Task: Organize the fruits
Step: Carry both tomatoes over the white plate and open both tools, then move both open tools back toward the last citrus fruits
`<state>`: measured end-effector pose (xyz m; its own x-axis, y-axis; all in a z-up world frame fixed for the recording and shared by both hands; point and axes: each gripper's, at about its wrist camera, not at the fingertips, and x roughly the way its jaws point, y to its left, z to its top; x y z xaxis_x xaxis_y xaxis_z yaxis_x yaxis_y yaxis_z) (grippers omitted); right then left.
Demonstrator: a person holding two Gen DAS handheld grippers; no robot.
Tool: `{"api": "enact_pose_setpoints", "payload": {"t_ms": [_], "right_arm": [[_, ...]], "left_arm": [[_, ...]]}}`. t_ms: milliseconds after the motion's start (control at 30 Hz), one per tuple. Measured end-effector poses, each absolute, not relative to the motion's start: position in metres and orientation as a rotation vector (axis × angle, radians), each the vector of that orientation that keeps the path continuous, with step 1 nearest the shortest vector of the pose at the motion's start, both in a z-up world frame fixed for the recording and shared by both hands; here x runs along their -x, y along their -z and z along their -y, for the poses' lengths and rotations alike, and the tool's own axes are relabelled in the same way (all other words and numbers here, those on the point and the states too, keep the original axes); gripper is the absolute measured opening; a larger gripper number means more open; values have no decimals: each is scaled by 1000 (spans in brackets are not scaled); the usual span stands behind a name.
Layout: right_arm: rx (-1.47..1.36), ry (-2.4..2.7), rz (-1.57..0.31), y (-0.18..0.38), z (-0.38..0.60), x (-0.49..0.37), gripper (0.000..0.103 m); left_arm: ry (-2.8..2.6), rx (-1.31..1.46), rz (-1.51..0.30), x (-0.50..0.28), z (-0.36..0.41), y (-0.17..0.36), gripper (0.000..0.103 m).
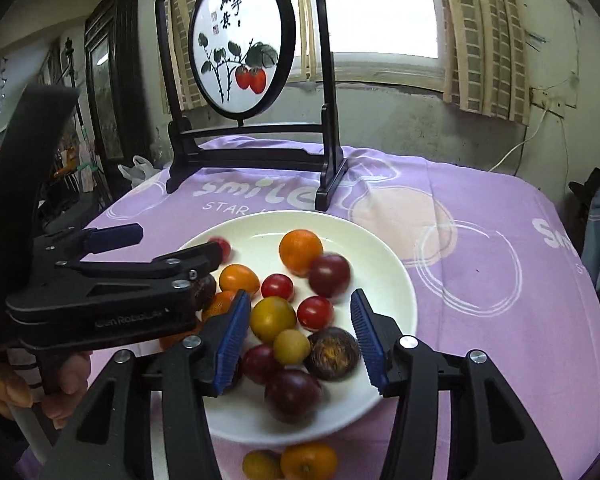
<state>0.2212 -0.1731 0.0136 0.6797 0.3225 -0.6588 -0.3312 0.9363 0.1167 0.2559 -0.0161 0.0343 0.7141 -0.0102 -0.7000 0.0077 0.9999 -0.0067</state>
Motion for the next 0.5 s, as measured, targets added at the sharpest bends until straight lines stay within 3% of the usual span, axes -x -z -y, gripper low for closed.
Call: {"api": "enact_pose_setpoints", "payload": {"t_ms": [233,500], "right_arm": [[12,-356,-743,-11,196,-170,58],[-54,-309,-803,14,226,-124,58]], "left_arm": [[25,23,-781,-195,16,-37,96],[53,67,-907,-127,11,10,96]]}}
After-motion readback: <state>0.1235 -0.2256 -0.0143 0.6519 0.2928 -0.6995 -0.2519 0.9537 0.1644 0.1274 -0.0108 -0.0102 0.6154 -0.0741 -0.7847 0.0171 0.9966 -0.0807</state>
